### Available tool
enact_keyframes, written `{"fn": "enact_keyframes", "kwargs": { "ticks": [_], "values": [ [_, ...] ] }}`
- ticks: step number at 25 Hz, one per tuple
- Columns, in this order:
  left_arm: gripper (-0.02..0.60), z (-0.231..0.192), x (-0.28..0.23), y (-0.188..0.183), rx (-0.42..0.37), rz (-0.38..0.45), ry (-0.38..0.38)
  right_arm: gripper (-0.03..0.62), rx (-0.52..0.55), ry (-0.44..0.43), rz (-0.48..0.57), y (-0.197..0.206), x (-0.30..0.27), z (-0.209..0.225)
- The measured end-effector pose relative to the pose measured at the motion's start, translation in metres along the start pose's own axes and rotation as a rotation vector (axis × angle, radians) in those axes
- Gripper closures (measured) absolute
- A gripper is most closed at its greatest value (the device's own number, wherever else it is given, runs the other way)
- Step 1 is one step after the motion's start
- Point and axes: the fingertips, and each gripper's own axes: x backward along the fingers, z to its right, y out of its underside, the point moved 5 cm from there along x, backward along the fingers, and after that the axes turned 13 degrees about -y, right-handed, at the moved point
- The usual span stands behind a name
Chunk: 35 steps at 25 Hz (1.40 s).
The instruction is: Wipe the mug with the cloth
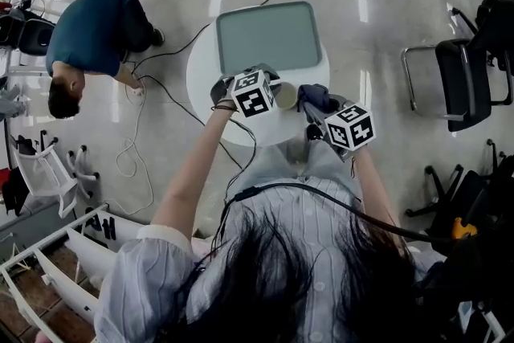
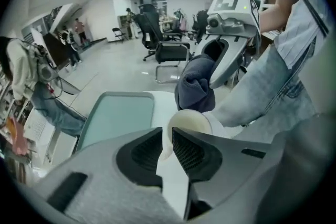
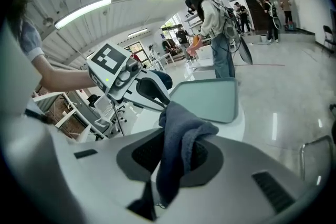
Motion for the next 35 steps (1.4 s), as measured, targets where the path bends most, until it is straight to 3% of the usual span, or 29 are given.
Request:
{"fn": "enact_keyframes", "kwargs": {
  "ticks": [4,14,24,32,35],
  "values": [
    [0.535,0.002,-0.022,0.004,-0.086,-0.055,0.064,0.514,0.047,-0.034,-0.053,-0.003,-0.014,0.009],
    [0.535,0.009,-0.029,-0.003,-0.165,-0.089,0.151,0.514,0.046,-0.053,-0.094,0.000,-0.031,0.023],
    [0.538,0.003,-0.039,-0.004,0.111,-0.098,0.122,0.514,-0.067,-0.062,-0.026,0.006,-0.030,0.027],
    [0.540,0.006,-0.037,-0.003,0.283,-0.092,-0.021,0.514,-0.102,-0.056,0.002,0.011,-0.024,0.027],
    [0.540,0.007,-0.036,0.002,0.387,-0.094,-0.065,0.514,-0.112,-0.058,0.006,0.014,-0.023,0.027]
  ]
}}
